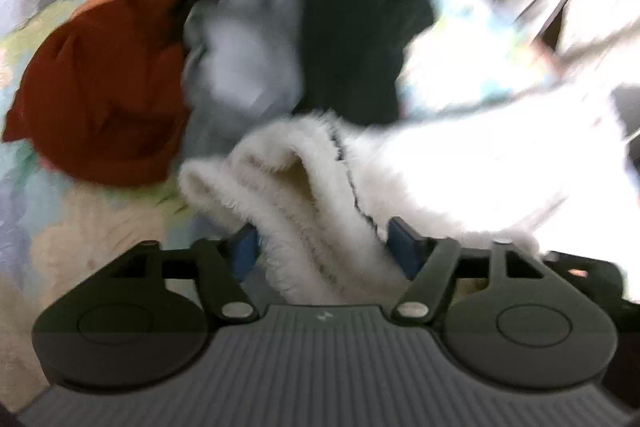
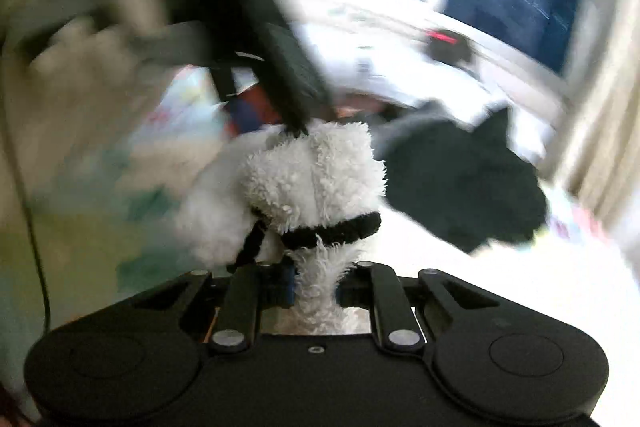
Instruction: Fold clothes
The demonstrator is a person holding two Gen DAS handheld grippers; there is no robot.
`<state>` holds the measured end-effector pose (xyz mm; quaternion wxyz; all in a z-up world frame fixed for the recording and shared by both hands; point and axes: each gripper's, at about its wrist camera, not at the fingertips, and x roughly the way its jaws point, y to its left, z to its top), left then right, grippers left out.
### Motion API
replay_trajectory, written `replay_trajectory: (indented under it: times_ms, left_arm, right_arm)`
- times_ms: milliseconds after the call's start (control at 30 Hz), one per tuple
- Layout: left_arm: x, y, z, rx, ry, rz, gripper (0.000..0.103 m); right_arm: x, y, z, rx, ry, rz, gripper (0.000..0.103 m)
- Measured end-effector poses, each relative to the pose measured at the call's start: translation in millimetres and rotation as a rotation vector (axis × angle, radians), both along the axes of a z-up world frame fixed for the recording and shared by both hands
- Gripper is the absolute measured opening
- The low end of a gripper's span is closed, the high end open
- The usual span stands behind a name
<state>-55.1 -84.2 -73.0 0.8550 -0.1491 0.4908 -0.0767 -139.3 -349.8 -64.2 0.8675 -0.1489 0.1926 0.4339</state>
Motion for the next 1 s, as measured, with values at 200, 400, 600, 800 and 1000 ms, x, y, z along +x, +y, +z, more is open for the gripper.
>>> replay_trajectory:
  times_ms: [200, 400, 600, 800, 1000]
  left_arm:
    - [4.2, -10.0, 24.8, -0.145, -0.1, -0.035, 0.091]
    - [20.3, -44.3, 26.3, -0.148, -0.131, -0.136, 0.091]
    - [64.9, -121.3, 39.6, -0.239, -0.19, -0.258, 0.091]
    - [111.6, -222.8, 33.1, -0.201, -0.288, -0.39, 0.091]
    - [150.2, -299.9, 24.0, -0.236, -0.313, -0.452, 0.091]
  right_arm:
    - [37.3, -71.0, 20.4, 0.276, 0.167, -0.163, 0.016]
    - [55.0, -126.2, 34.3, 0.379, 0.162, -0.301, 0.015]
    - [86.1, -175.3, 56.4, 0.27, 0.009, -0.484, 0.014]
    - [127.0, -275.6, 82.0, 0.227, -0.101, -0.645, 0.014]
    - [164.2, -378.1, 47.7, 0.371, 0.003, -0.85, 0.014]
